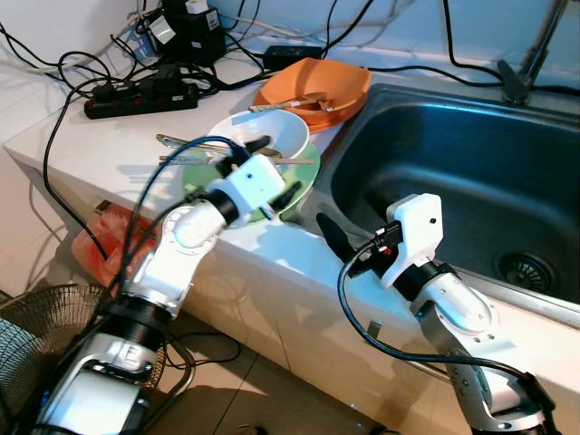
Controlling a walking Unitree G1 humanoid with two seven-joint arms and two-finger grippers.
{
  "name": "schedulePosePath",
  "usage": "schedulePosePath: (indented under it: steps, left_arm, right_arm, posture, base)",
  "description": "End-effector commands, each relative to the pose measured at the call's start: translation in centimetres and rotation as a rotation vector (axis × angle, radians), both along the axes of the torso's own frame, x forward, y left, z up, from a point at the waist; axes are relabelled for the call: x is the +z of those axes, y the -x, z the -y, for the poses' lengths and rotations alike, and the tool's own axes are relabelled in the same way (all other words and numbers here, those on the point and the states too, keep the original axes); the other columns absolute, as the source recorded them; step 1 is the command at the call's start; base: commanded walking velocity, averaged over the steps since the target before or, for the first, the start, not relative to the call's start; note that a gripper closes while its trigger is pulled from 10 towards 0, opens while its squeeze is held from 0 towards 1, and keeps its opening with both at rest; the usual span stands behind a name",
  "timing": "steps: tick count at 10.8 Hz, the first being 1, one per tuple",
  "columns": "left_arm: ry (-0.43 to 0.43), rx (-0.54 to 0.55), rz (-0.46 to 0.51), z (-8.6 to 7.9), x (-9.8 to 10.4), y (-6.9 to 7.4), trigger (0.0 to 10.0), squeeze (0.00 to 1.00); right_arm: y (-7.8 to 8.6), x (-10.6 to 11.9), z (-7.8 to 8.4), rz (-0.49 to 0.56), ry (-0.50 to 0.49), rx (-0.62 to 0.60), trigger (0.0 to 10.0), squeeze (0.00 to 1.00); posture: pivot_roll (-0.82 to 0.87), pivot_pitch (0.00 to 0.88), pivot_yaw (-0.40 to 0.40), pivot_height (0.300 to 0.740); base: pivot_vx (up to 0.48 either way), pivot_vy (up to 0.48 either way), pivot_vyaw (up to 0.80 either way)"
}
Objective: Kitchen organization
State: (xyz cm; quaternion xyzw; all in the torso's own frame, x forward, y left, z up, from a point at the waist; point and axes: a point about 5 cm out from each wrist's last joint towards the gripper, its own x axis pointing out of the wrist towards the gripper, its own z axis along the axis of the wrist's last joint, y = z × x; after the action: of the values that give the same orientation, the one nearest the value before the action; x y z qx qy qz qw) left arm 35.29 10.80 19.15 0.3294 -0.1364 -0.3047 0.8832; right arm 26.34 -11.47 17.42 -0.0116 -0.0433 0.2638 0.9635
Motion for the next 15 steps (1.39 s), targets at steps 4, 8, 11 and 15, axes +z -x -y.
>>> schedulePosePath:
  steps: [4,8,11,15]
  left_arm:
    - [-0.065,-0.039,-0.004,0.3,0.0,-0.7,10.0,0.0]
    - [-0.067,-0.024,-0.003,-0.5,0.3,-1.3,10.0,0.0]
    - [-0.053,-0.023,0.015,-0.7,0.6,-1.4,3.1,0.0]
    - [-0.053,-0.017,0.023,-0.9,0.6,-1.5,3.5,0.0]
  right_arm:
    - [0.6,0.3,-0.4,0.0,-0.005,0.015,10.0,0.0]
    - [0.6,0.5,-0.3,0.006,-0.016,-0.01,10.0,0.0]
    - [0.6,0.5,-0.5,0.01,-0.015,-0.01,10.0,0.0]
    - [0.4,0.4,-0.6,0.011,-0.01,-0.008,10.0,0.0]
  posture:
    - [0.0,0.137,0.152,0.74]
    - [0.0,0.137,0.157,0.74]
    - [0.0,0.136,0.15,0.74]
    - [0.01,0.13,0.146,0.74]
  base:
    - [0.0,0.0,0.0]
    - [0.0,0.0,0.0]
    - [0.0,0.0,0.0]
    - [0.0,0.0,0.0]
